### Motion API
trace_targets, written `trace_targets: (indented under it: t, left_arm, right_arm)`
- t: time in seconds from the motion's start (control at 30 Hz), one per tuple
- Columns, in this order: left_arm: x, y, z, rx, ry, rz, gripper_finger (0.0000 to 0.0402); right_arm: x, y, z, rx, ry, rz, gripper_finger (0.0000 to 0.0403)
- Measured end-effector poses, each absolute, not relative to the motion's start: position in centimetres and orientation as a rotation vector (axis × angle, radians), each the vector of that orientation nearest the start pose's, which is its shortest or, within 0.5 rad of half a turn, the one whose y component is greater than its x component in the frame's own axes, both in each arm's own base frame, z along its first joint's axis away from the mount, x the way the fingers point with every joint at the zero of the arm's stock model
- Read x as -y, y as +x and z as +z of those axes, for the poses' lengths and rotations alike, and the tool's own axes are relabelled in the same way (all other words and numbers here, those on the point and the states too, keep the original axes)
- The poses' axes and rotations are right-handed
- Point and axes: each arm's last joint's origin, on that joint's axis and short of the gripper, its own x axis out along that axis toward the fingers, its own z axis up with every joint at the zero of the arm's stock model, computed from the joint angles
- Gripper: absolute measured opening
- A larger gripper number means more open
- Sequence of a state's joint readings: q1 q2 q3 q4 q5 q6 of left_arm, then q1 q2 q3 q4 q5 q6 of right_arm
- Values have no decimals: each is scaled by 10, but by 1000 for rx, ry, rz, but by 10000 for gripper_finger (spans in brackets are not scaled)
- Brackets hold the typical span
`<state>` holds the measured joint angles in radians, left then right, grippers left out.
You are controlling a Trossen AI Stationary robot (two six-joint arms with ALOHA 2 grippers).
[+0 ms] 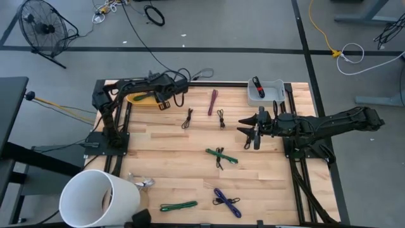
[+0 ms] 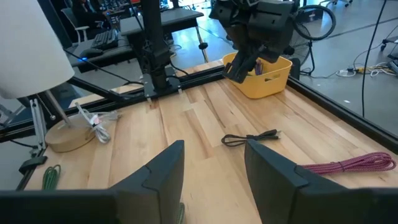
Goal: Pick & Place USB Port
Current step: Put the black charger cable into the gray bin
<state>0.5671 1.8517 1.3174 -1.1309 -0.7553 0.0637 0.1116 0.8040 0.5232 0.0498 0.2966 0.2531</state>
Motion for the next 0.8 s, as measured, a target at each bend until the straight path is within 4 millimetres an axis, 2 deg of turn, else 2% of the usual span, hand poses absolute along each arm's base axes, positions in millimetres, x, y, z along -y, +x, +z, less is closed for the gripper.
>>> trace_targets:
  t: [0.17,0.4,0.6,0.8]
  left_arm:
    - [-182,269,203,-1748,190,897,179]
    - [-162,281,226,-1509,-195,710,174]
    - [-142,298,230,-1331,-593,542,174]
    - [-120,318,227,-1245,-680,553,174]
  right_arm:
    - [-12,182,262,-201,205,-212,168]
    - [-12,182,262,-198,205,-215,168]
    - [-12,182,262,-198,209,-217,168]
    - [-12,182,262,-199,206,-213,168]
